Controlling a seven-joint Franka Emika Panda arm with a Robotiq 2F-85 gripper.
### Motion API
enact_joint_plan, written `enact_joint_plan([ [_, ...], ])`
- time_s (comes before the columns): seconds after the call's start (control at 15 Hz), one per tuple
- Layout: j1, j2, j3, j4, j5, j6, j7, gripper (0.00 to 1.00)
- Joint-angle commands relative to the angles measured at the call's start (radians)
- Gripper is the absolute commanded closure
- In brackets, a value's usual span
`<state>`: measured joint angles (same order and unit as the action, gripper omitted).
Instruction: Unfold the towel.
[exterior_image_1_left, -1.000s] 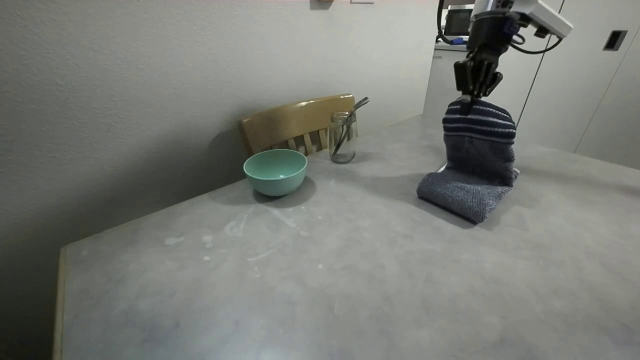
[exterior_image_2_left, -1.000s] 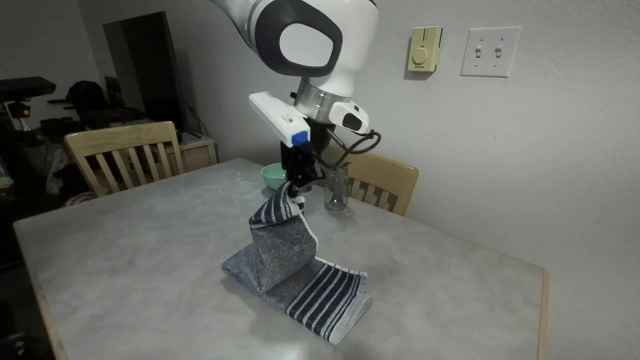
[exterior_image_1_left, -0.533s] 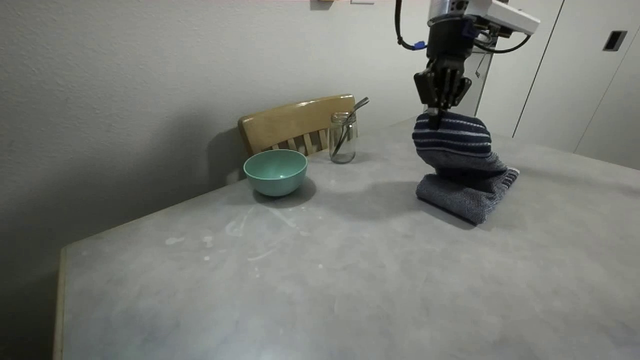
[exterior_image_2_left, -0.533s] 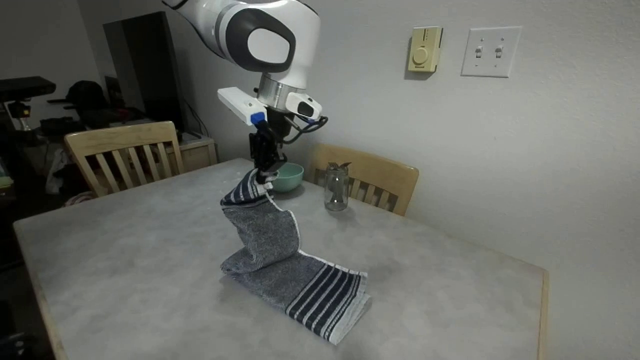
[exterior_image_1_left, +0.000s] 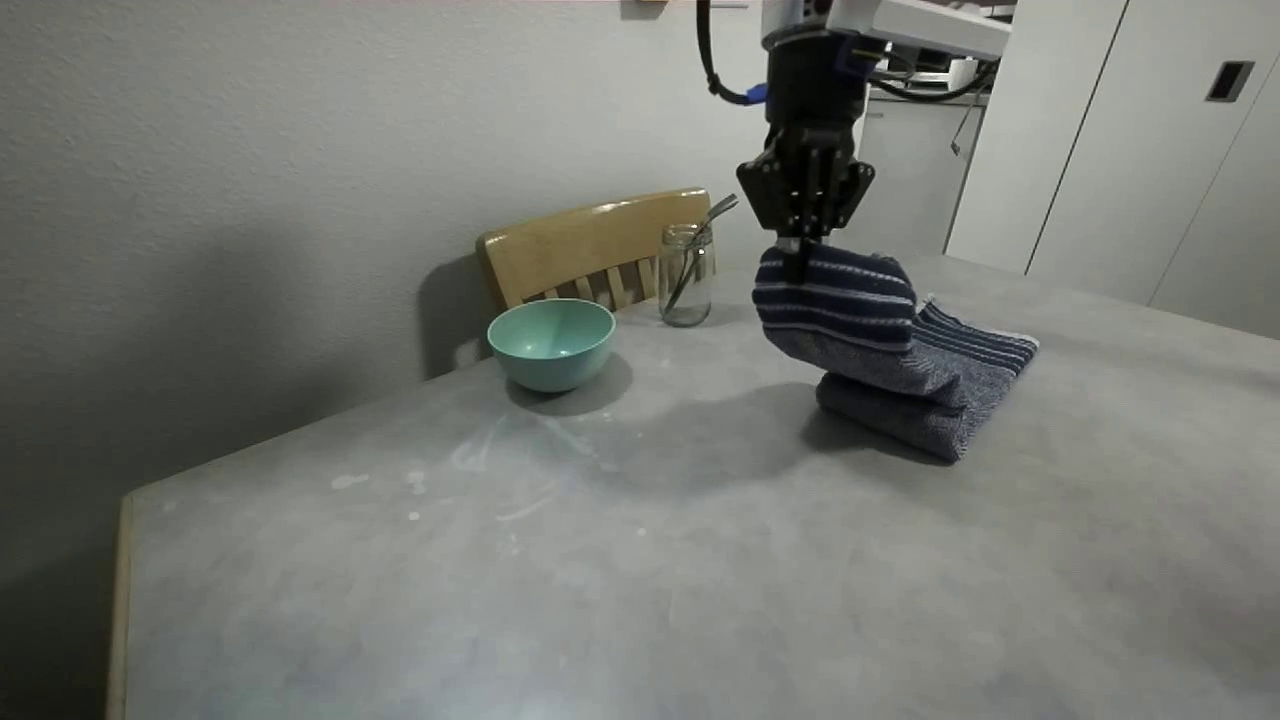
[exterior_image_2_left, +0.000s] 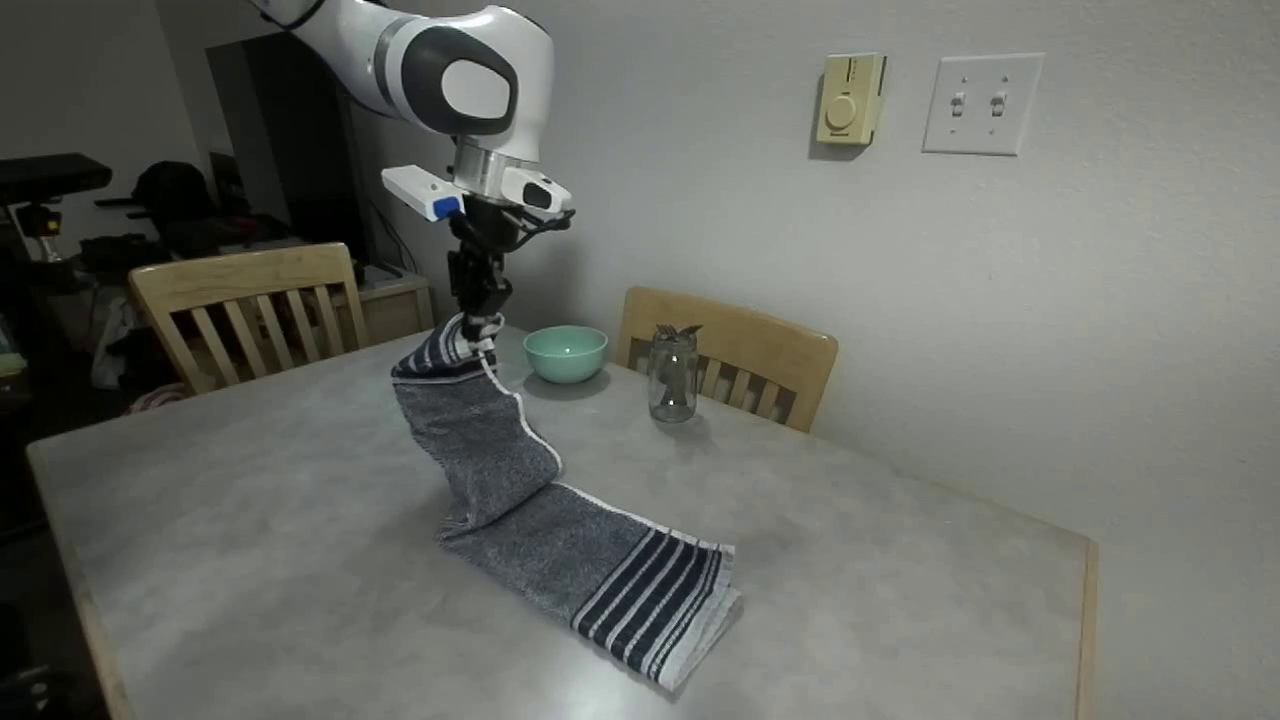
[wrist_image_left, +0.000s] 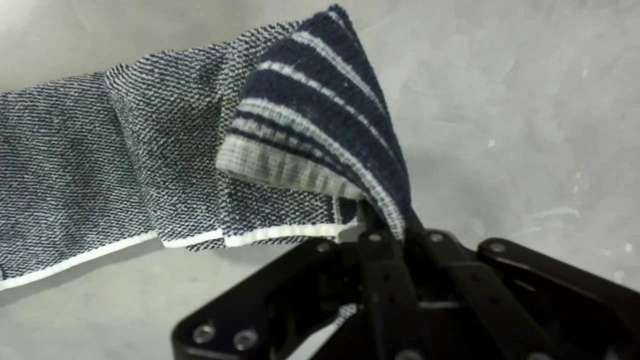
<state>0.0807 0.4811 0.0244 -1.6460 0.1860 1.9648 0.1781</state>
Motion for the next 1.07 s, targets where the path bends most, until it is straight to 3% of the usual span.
enact_joint_plan([
  [0.0, 0.044, 0.037, 0.014, 0.048, -0.037, 0.022, 0.051, 0.98],
  [0.33, 0.094, 0.089, 0.019, 0.083, -0.072, 0.025, 0.091, 0.98],
  [0.47, 0.104, 0.105, 0.018, 0.089, -0.082, 0.025, 0.095, 0.81],
  [0.53, 0.107, 0.111, 0.018, 0.090, -0.089, 0.026, 0.092, 0.62],
  [0.6, 0.108, 0.114, 0.018, 0.094, -0.090, 0.019, 0.092, 0.61],
  [1.0, 0.106, 0.100, 0.032, 0.095, -0.082, -0.006, 0.069, 0.18],
])
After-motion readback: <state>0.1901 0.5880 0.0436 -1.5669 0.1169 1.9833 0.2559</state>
